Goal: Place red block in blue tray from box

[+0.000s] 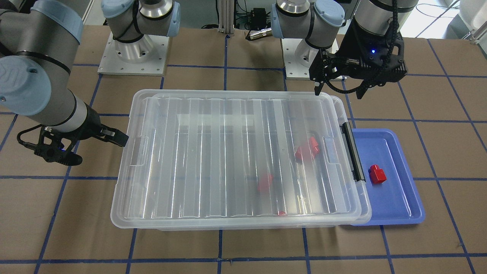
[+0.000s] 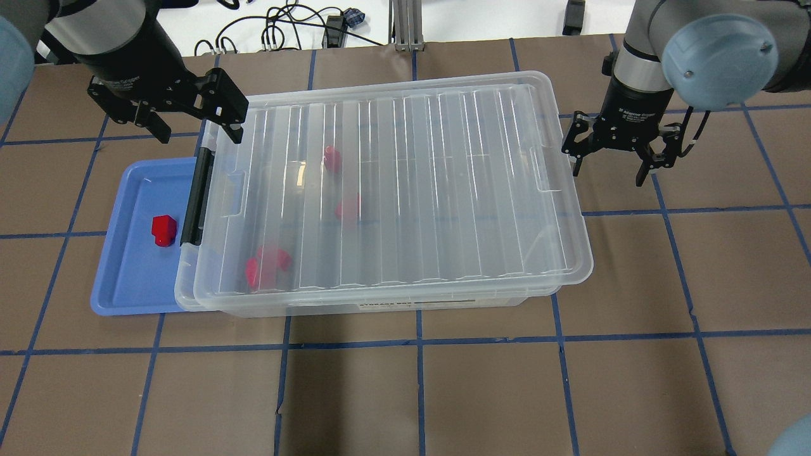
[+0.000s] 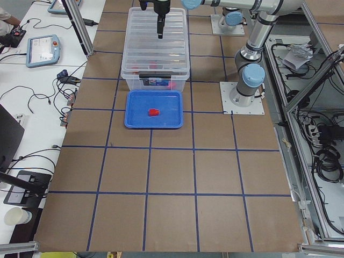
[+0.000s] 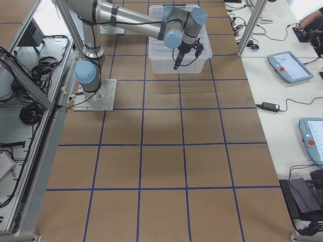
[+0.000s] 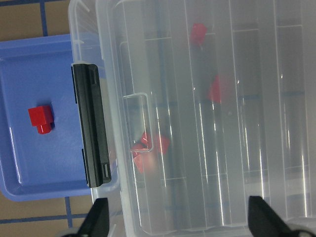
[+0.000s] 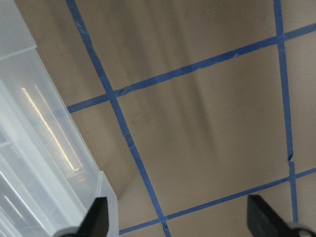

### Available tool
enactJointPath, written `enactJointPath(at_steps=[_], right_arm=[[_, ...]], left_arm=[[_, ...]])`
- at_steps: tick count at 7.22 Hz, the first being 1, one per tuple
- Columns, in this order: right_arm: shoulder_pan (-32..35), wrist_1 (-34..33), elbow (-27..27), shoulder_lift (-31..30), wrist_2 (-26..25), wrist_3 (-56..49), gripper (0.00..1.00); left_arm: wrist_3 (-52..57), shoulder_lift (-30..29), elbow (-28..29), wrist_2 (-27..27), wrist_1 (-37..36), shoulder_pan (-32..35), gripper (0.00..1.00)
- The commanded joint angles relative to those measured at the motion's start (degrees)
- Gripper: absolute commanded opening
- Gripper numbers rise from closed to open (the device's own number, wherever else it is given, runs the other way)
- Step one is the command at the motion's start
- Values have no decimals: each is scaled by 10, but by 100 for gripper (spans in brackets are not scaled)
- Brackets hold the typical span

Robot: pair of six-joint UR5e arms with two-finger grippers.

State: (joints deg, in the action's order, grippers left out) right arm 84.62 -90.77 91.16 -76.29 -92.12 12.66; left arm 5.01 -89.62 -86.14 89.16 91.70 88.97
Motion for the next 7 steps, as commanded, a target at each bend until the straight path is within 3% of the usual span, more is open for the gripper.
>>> enactJointPath(at_steps=[1, 5, 7], right_arm=[[0, 1, 1, -3, 1, 0, 100], [0, 2, -1, -6, 12, -1, 100], [-1, 2, -9, -65, 5, -9, 100]], left_arm=[[-1, 1, -3, 0, -1, 0, 100], [-1, 1, -4, 0, -1, 1, 100], [-2, 4, -7, 0, -2, 1, 100]])
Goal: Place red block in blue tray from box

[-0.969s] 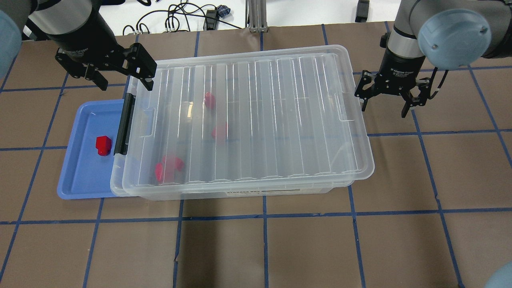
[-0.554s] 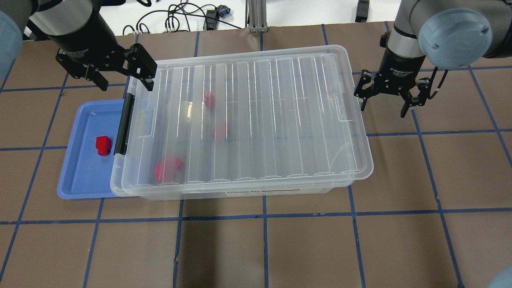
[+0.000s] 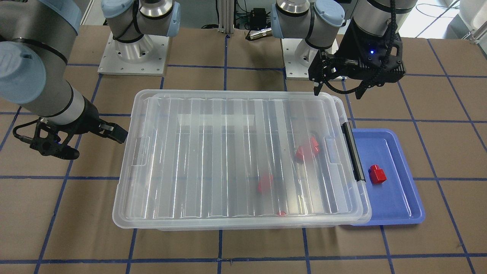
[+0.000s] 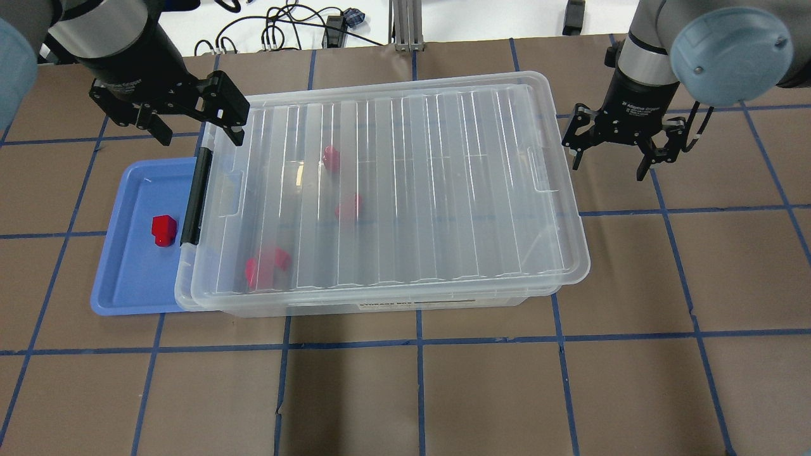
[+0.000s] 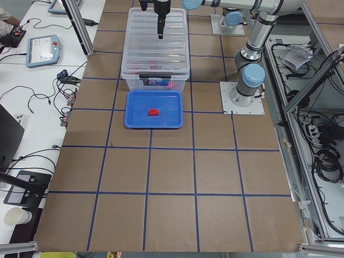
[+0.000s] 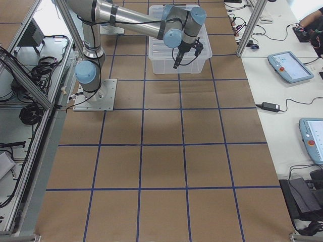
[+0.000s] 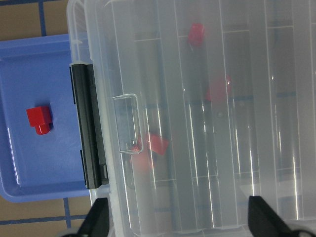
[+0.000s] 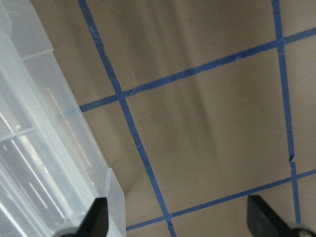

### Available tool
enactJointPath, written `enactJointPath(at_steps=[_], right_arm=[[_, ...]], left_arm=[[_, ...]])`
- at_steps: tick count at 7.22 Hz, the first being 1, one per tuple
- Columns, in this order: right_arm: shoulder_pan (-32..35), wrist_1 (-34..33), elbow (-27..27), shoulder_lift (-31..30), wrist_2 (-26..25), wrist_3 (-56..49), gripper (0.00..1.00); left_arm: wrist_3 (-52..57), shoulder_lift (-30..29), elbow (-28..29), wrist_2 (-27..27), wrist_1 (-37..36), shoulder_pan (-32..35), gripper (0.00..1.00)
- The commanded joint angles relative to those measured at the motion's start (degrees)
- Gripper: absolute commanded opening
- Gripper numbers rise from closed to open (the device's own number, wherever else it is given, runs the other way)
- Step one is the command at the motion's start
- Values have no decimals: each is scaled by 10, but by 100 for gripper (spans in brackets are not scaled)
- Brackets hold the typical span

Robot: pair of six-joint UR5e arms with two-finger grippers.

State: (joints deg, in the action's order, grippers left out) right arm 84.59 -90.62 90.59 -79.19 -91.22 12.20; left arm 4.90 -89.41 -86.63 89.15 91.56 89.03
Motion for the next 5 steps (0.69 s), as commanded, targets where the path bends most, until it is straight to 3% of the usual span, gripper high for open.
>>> enactJointPath(at_steps=[1, 5], right_arm=[[0, 0, -2, -74, -6, -5, 100], [28, 38, 19, -136, 32, 7, 100]], left_arm=[[-14, 4, -2, 3, 0, 0, 100], [-19, -2, -3, 13, -10, 0, 100]])
